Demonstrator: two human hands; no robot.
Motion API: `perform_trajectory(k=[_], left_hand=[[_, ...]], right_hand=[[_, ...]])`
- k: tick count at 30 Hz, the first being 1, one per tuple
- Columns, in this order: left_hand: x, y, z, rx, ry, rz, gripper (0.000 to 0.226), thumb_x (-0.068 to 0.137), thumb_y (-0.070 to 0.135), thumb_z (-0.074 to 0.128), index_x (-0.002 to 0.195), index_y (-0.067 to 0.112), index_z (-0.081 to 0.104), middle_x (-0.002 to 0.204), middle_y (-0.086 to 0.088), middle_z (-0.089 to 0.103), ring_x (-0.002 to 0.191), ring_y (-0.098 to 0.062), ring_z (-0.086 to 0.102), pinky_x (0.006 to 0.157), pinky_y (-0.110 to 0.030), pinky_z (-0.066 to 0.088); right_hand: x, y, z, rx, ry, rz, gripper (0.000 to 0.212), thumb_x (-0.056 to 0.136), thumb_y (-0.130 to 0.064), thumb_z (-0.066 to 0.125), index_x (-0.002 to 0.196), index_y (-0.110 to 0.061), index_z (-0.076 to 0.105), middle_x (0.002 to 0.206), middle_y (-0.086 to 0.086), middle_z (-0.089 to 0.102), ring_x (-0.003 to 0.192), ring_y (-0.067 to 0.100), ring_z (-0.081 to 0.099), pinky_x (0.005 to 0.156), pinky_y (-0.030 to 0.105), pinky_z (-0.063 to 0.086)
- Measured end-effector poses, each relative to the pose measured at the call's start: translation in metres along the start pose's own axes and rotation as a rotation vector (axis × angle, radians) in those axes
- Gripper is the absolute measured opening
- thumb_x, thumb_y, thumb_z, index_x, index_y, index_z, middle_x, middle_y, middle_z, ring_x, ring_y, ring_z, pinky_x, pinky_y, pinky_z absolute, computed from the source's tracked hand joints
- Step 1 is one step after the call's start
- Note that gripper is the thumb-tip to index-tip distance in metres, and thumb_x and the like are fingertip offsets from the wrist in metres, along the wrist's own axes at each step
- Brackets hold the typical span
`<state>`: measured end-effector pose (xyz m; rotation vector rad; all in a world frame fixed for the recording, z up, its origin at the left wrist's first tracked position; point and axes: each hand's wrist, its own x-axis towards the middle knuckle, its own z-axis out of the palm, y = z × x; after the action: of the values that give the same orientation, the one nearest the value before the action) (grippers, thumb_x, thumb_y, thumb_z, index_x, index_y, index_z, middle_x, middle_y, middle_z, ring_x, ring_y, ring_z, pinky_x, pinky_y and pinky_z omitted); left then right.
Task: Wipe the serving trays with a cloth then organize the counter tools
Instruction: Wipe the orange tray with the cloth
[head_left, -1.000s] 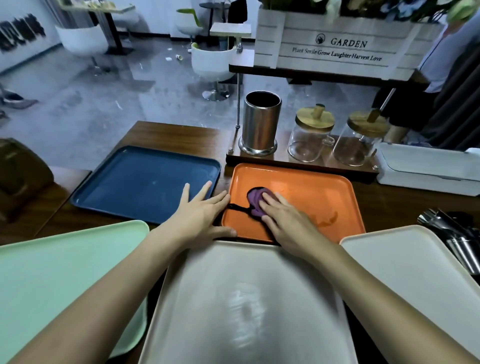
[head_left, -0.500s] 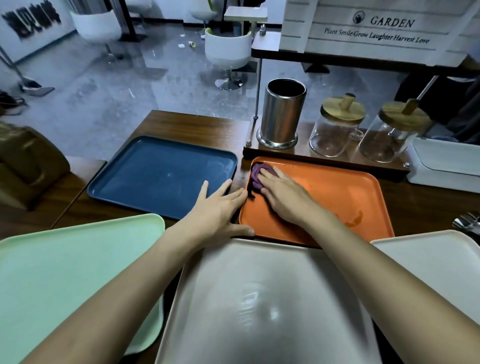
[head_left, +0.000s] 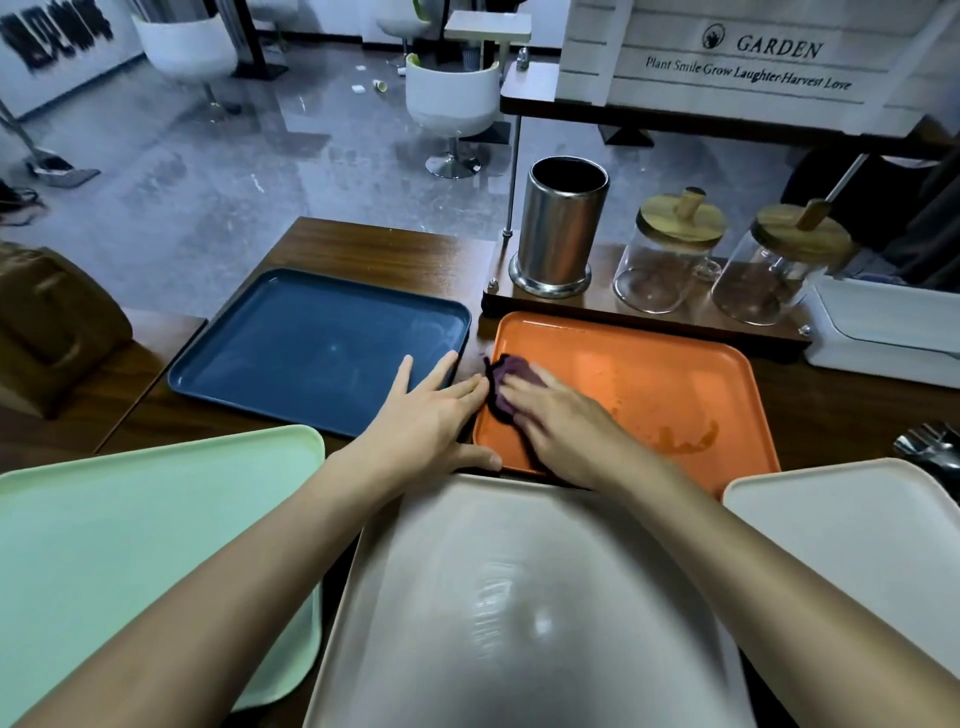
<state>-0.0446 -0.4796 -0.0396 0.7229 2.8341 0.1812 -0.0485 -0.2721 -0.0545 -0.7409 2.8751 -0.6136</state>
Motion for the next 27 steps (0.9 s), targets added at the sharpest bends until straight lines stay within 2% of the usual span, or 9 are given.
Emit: perform_trajectory(k=[3,6,9,13,19,22,27], left_hand=[[0.000,0.001,-0.001,0.004,-0.014,-0.008,0.100,0.086,0.075,0.052,0.163,0.020,0.019,0.170,0.010,0.017,0.158,-0.022,-0.011,0.122,-0.062,-0.007],[-0.002,0.003,-0.003,0.012,-0.046,-0.025,0.102,0.087,0.075,0.050,0.164,0.023,0.008,0.171,0.009,0.008,0.157,-0.023,-0.015,0.122,-0.062,-0.008],[-0.003,0.003,-0.004,0.003,-0.057,-0.021,0.098,0.089,0.074,0.048,0.163,0.033,0.000,0.172,0.009,0.002,0.156,-0.023,-0.017,0.122,-0.061,-0.009],[-0.002,0.000,-0.007,0.030,-0.083,-0.014,0.096,0.088,0.077,0.045,0.164,0.034,0.004,0.170,0.013,0.009,0.156,-0.021,-0.019,0.121,-0.062,-0.012],[-0.001,0.001,-0.011,0.067,-0.112,-0.042,0.097,0.085,0.081,0.043,0.163,0.037,0.004,0.172,0.006,0.005,0.156,-0.026,-0.020,0.121,-0.064,-0.011],[0.000,0.002,-0.012,0.041,-0.120,-0.049,0.098,0.085,0.080,0.046,0.163,0.036,0.006,0.171,0.007,0.008,0.156,-0.026,-0.019,0.121,-0.065,-0.012],[0.003,0.006,-0.021,0.017,-0.103,-0.007,0.094,0.083,0.078,0.057,0.159,0.031,0.027,0.165,0.018,0.028,0.158,-0.022,-0.007,0.121,-0.065,-0.008]], right_hand=[[-0.022,-0.011,-0.003,-0.008,-0.101,-0.090,0.044,0.103,-0.019,0.038,0.143,-0.027,0.053,0.156,-0.015,0.042,0.153,0.021,0.020,0.121,0.044,0.027],[-0.029,-0.016,-0.008,-0.025,-0.178,-0.052,0.048,0.104,-0.018,0.035,0.148,-0.033,0.048,0.161,-0.017,0.031,0.155,0.021,0.012,0.124,0.044,0.017],[-0.031,-0.020,-0.012,-0.027,-0.186,-0.047,0.050,0.104,-0.015,0.035,0.148,-0.033,0.048,0.162,-0.016,0.030,0.155,0.023,0.012,0.125,0.043,0.014],[-0.035,-0.015,-0.013,-0.024,-0.197,-0.033,0.052,0.103,-0.016,0.037,0.149,-0.036,0.045,0.163,-0.011,0.031,0.155,0.023,0.012,0.125,0.043,0.015],[-0.062,0.000,-0.033,-0.099,-0.258,0.047,0.054,0.103,-0.016,0.036,0.151,-0.040,0.041,0.163,-0.020,0.021,0.156,0.020,0.006,0.127,0.043,0.005],[-0.072,0.010,-0.039,-0.137,-0.288,0.109,0.054,0.104,-0.016,0.034,0.153,-0.040,0.036,0.165,-0.019,0.016,0.156,0.022,0.004,0.126,0.044,0.006],[-0.071,0.010,-0.029,-0.138,-0.252,0.143,0.059,0.103,-0.011,0.030,0.156,-0.037,0.031,0.166,-0.018,0.014,0.156,0.023,0.001,0.126,0.043,0.006]])
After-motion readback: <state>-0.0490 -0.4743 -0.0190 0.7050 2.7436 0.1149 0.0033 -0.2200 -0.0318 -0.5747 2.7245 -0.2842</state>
